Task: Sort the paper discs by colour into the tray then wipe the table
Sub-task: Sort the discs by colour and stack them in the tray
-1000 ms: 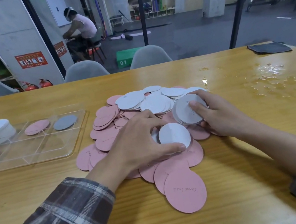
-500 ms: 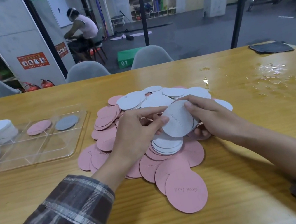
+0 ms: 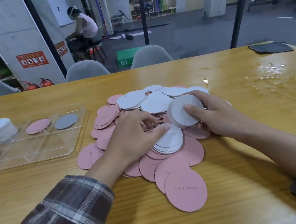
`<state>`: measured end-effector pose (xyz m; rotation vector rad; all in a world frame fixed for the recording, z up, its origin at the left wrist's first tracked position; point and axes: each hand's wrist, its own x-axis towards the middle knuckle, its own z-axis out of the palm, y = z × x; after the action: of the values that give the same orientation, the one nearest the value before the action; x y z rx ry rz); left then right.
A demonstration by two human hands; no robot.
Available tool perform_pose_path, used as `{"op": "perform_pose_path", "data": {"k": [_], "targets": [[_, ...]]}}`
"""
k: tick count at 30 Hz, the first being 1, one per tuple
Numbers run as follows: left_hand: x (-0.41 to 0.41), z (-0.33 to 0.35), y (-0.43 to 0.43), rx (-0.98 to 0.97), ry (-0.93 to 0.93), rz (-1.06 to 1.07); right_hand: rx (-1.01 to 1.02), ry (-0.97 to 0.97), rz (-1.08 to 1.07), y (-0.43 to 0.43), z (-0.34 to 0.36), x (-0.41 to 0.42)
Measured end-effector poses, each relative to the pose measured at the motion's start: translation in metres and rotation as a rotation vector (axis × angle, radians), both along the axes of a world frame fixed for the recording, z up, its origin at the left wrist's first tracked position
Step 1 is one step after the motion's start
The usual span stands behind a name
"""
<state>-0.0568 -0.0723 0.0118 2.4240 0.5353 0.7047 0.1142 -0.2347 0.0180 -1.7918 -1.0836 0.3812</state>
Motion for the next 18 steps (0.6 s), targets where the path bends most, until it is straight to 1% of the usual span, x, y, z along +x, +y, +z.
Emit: {"op": "perform_pose_path", "data": {"k": [2, 4, 11, 14, 18], "targets": [[-0.003, 0.001, 0.002, 0.024, 0.084, -0.036, -0.012, -0.008, -0.019, -0.001, -0.002, 0.004], [-0.003, 0.003, 0.001, -0.012, 0.088, -0.083, -0.012, -0.006, -0.020, -0.001, -0.005, 0.005], [-0.003, 0.004, 0.008, -0.214, -0.023, -0.097, -0.024, -0.051, -0.036, -0.001, -0.004, 0.004], [-0.003, 0.007, 0.005, -0.366, -0.085, -0.112, -0.018, -0.063, -0.038, -0.001, -0.003, 0.005], [-0.003, 0.013, -0.001, -0.563, -0.202, -0.156, -0.005, -0.033, -0.027, 0.000, -0.006, 0.009]]}}
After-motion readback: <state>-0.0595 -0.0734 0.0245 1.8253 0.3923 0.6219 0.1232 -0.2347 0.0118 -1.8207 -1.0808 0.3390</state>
